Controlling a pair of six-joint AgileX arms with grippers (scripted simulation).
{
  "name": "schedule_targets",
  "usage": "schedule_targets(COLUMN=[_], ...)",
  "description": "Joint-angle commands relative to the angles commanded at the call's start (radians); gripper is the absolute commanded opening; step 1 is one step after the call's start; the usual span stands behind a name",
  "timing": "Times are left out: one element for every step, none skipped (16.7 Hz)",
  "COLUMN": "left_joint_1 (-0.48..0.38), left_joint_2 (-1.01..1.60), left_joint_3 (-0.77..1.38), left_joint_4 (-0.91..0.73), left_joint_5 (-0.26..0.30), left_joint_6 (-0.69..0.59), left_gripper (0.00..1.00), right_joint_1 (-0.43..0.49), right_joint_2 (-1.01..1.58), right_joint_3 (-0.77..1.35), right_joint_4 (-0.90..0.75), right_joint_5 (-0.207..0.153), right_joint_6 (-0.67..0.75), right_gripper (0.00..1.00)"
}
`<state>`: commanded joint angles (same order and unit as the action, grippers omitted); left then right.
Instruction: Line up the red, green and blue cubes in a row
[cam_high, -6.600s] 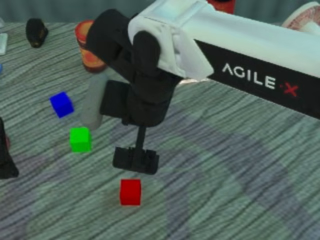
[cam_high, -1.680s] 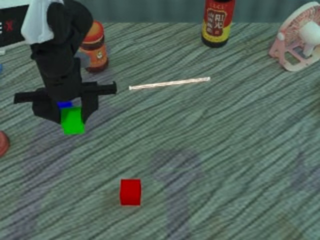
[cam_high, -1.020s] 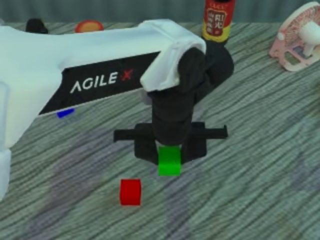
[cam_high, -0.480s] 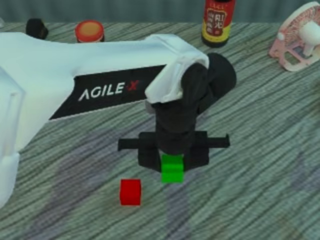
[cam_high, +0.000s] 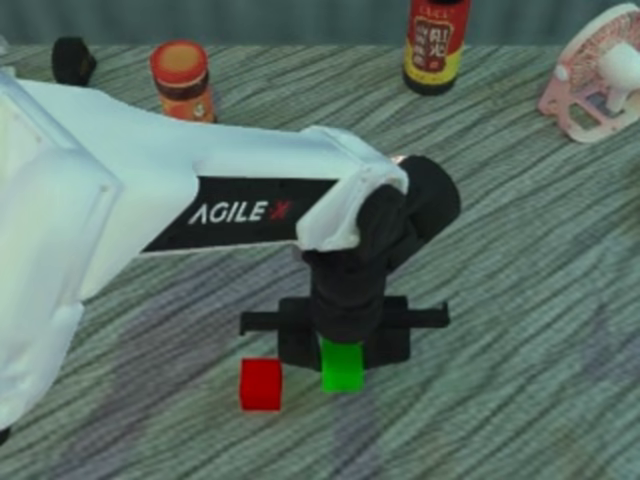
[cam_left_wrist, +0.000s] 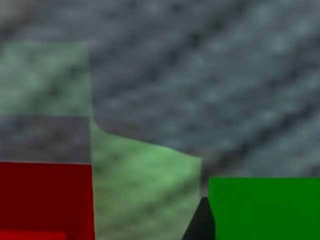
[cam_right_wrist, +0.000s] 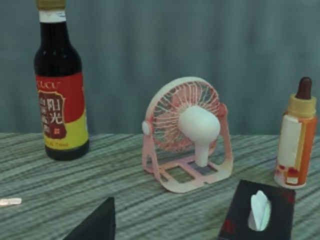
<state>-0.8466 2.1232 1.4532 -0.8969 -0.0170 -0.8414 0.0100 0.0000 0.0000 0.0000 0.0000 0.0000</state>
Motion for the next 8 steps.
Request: schedule_targets(left_joint_1=[0.0,0.0,0.0,0.0,0.0,0.0,0.0,0.0], left_joint_2=[0.0,0.0,0.0,0.0,0.0,0.0,0.0,0.0], left_joint_3=[0.0,0.0,0.0,0.0,0.0,0.0,0.0,0.0], left_joint_4=[0.0,0.0,0.0,0.0,0.0,0.0,0.0,0.0], left_joint_5=[0.0,0.0,0.0,0.0,0.0,0.0,0.0,0.0], left_joint_6=[0.0,0.0,0.0,0.0,0.0,0.0,0.0,0.0], left_gripper=[0.0,0.08,0.15,0.23,0.3,0.38,0.45,0.53], right_joint_1=[0.0,0.0,0.0,0.0,0.0,0.0,0.0,0.0], right_joint_2=[0.0,0.0,0.0,0.0,0.0,0.0,0.0,0.0], right_joint_3=[0.0,0.0,0.0,0.0,0.0,0.0,0.0,0.0], right_joint_4=[0.0,0.0,0.0,0.0,0.0,0.0,0.0,0.0], right_joint_5=[0.0,0.0,0.0,0.0,0.0,0.0,0.0,0.0], right_joint_6=[0.0,0.0,0.0,0.0,0.0,0.0,0.0,0.0], right_gripper=[1.0,1.0,1.0,1.0,1.0,1.0,1.0,1.0])
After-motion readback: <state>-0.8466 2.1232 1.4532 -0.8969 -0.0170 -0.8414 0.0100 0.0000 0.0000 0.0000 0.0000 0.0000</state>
